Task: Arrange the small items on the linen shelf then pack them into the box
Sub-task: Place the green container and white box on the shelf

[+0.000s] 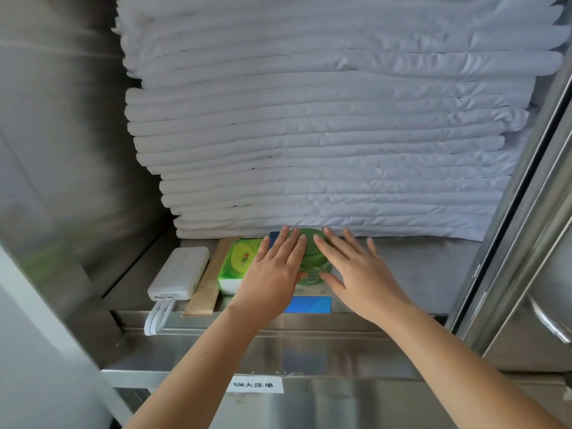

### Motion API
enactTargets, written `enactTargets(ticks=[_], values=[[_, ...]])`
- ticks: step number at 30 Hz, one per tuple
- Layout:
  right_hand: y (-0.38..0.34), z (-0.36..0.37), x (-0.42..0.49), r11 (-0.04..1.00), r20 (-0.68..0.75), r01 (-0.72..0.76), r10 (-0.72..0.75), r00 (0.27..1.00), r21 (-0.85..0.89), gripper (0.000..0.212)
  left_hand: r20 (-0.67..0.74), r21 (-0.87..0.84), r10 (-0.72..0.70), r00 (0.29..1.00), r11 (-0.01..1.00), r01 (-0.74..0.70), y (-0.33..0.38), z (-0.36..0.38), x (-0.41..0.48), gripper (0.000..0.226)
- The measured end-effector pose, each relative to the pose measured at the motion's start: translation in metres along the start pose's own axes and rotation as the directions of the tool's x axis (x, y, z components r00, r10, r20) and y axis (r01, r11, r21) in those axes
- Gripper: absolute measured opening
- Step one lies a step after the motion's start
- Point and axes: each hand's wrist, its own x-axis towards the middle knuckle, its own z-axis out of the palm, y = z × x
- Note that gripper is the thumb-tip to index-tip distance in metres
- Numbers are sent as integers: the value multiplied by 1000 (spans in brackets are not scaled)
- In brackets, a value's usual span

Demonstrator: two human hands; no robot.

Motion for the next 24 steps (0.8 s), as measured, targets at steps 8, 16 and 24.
enactTargets(ticks=[8, 16, 24], values=[[7, 7, 30, 997, 7, -53, 54, 999, -48, 58, 217, 50, -89, 972, 996, 80, -20, 27, 24, 56], [18, 14, 56, 993, 17, -95, 96, 995, -65, 57, 292, 47, -107, 950, 994, 97, -32, 40, 51, 55], [21, 21, 63, 990, 9, -128, 129, 992, -53, 58, 285, 14, -118, 951, 993, 119, -34, 48, 57, 55]])
